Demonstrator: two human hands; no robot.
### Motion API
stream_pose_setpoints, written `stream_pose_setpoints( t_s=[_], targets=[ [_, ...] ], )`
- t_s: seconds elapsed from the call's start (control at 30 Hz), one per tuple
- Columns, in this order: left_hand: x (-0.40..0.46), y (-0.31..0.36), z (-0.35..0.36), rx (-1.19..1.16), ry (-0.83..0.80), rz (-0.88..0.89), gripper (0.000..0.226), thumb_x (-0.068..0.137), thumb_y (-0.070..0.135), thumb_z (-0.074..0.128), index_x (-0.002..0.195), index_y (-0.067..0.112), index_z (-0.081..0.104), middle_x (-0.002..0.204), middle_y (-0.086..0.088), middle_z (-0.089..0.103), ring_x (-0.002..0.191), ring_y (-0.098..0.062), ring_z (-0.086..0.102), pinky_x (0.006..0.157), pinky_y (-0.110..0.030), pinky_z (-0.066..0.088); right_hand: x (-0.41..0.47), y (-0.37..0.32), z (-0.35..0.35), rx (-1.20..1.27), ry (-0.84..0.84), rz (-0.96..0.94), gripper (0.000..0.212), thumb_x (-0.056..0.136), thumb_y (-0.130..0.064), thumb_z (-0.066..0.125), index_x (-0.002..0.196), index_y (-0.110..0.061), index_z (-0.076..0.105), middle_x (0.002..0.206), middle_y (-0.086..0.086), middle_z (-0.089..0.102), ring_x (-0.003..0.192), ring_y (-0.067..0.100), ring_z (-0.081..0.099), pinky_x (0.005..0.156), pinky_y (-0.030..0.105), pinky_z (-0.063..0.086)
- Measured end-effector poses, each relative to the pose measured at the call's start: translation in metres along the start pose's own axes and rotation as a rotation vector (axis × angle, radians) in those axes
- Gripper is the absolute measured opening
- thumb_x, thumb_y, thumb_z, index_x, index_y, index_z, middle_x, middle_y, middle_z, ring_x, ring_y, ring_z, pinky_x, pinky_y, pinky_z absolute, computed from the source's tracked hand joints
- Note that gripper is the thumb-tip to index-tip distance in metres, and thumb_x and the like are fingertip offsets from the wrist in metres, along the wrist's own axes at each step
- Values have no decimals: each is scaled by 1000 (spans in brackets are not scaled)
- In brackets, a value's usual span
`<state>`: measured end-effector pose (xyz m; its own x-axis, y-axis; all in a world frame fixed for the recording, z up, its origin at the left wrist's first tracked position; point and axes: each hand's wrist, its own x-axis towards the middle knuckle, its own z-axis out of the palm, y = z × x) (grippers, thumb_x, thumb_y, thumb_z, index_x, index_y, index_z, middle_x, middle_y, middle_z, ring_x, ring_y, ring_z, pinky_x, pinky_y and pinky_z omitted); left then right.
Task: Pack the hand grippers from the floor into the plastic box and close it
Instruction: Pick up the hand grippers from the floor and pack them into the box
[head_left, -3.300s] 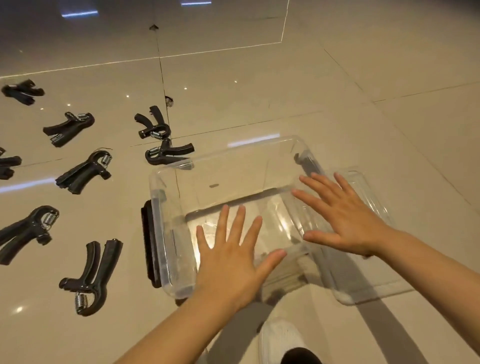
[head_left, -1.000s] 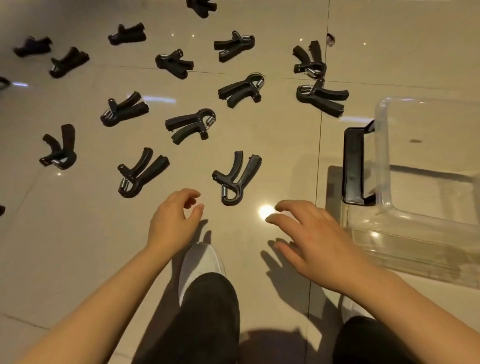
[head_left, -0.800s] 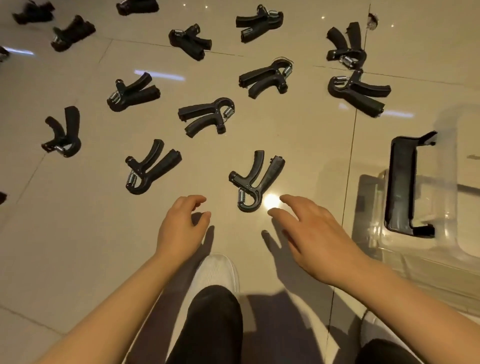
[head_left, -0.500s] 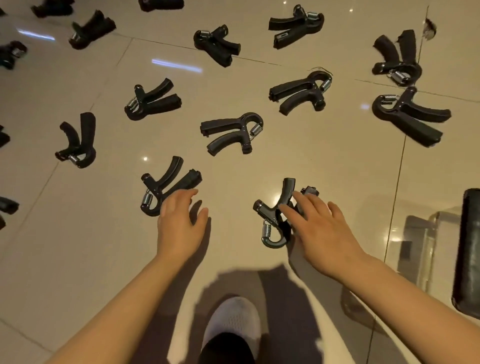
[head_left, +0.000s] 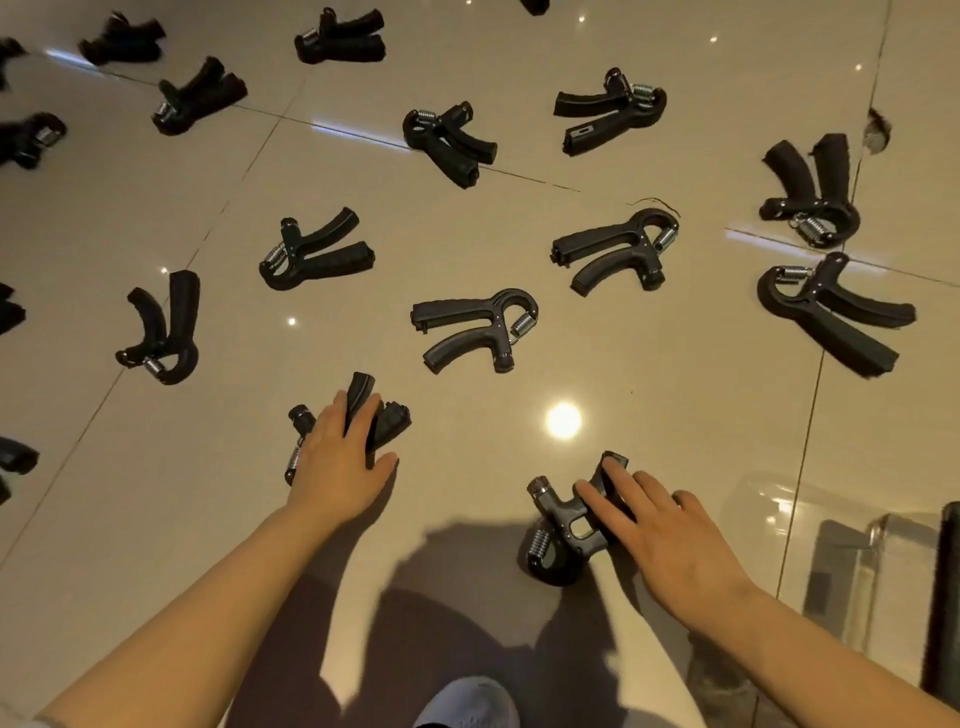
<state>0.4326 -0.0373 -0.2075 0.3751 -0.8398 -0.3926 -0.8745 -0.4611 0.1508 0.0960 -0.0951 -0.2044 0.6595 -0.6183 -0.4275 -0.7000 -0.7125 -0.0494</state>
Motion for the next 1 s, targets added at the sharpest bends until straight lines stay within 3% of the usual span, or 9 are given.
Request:
stream_pose_setpoints(
  t_s=[0.1,0.23,0.33,0.4,0.5,0.7,0.77,0.83,1.0],
  targets=[
    [-7,0,4,102,-103,57,82,86,51,53,149,28,6,156,-14,-8,143,-34,0,114,-45,10,-11,11,0,-25,-77,6,107,25,2,70,129,-18,55,126,19,56,91,33,61,53,39,49],
    [-17,4,5,124,-126,100,84,76,62,39,149,28,13,156,-15,-3,142,-37,3,114,-49,10,-17,19,-12,-46,-153,41,110,24,-2,80,130,-16,54,125,22,53,85,32,63,54,38,49],
    [-25,11,8,132,-136,173,86,72,66,31,148,29,18,156,-14,4,142,-39,8,114,-51,13,-25,21,-24,-29,-195,-3,96,73,-4,64,150,-19,10,151,20,17,116,32,47,84,37,43],
    [-31,20,10,107,-149,214,87,70,67,28,148,28,22,156,-13,9,141,-38,12,113,-48,14,-29,23,-28,-52,-223,-8,88,83,-3,54,150,-14,-2,153,16,8,122,32,40,91,37,38],
    [-40,33,17,163,-157,320,81,72,64,37,145,28,30,154,-15,20,138,-41,23,110,-48,20,-29,20,-29,-118,-228,-6,78,84,-4,53,146,-7,7,146,19,20,121,34,41,91,38,38],
    [-58,61,36,214,-85,706,81,55,37,84,127,21,49,128,-16,56,113,-39,55,91,-54,44,-33,12,-15,-153,-234,66,56,82,-13,57,133,-3,35,123,17,45,102,32,53,78,35,38],
    [-63,68,41,199,-99,806,82,53,35,86,126,23,49,125,-11,58,112,-35,55,92,-51,45,-35,11,-11,-176,-262,136,58,59,-20,78,112,-4,59,96,15,58,75,29,60,62,34,42],
    [-66,71,46,196,-117,865,80,55,36,84,126,23,49,125,-8,57,114,-31,52,93,-50,44,-38,12,-2,-109,-185,163,65,33,-18,87,93,-2,68,77,15,58,57,30,56,50,35,41],
    [-70,77,44,320,-193,862,92,43,45,87,126,25,51,129,-7,53,115,-30,52,93,-49,44,-46,10,0,-207,-247,200,78,53,-24,81,122,-4,52,105,16,55,92,33,54,70,42,43]
  ],
)
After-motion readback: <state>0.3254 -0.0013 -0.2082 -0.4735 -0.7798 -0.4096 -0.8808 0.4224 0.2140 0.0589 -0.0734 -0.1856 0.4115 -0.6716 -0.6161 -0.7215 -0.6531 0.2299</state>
